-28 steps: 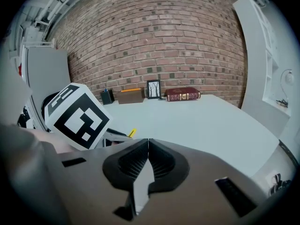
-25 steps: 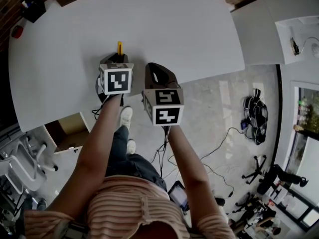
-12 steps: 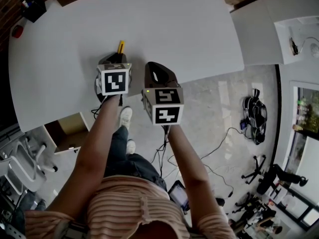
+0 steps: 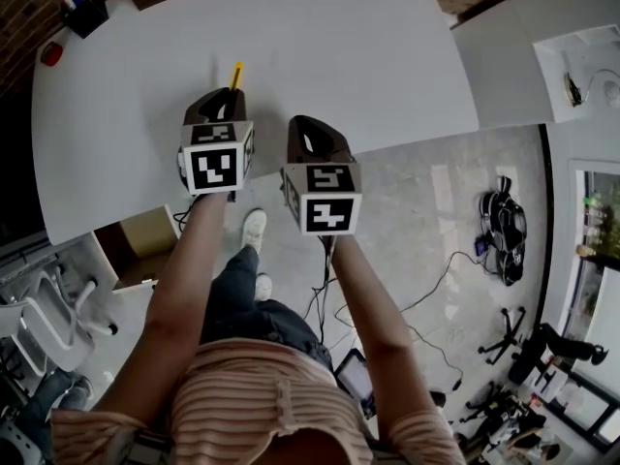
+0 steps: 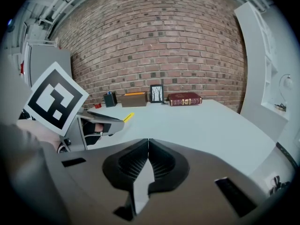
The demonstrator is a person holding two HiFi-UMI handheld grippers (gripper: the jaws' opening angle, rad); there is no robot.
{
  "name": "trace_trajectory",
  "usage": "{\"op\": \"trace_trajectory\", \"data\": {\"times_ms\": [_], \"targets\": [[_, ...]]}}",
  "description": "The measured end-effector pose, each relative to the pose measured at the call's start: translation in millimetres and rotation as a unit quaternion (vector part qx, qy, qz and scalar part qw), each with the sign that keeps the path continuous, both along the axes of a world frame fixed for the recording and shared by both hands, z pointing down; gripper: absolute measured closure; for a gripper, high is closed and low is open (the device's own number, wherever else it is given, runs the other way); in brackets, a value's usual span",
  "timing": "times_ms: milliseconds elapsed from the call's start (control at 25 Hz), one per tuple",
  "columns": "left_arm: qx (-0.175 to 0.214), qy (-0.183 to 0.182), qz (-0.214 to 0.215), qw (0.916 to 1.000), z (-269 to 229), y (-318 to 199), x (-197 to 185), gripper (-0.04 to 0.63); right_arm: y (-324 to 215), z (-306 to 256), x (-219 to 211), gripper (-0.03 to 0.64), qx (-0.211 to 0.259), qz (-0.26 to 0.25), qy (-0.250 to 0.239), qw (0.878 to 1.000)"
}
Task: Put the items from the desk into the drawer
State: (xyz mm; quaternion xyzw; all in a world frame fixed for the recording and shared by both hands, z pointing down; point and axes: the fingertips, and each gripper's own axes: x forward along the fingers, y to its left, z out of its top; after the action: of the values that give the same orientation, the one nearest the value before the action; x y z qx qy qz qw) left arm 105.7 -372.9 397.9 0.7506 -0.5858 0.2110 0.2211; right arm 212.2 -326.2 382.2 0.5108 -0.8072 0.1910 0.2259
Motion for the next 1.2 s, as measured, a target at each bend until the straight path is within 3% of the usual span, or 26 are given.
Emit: {"op": "trace_trajectory", "data": {"times_ms": [560,1200], "targets": [[0.048,-0.005,-0.024,0.9986,-47.3,89.4,-42.3,0.529,58.3,-24.1,-18.8,0.6,0.015,-0.013,-0.007,1.0],[0.085,0.012,-0.069,0.9939,-86.6,235.4,-80.2,0.531,177.7,-46.6,-32.1,0.6,0.013,-0.037,-0.019,0.999]]}}
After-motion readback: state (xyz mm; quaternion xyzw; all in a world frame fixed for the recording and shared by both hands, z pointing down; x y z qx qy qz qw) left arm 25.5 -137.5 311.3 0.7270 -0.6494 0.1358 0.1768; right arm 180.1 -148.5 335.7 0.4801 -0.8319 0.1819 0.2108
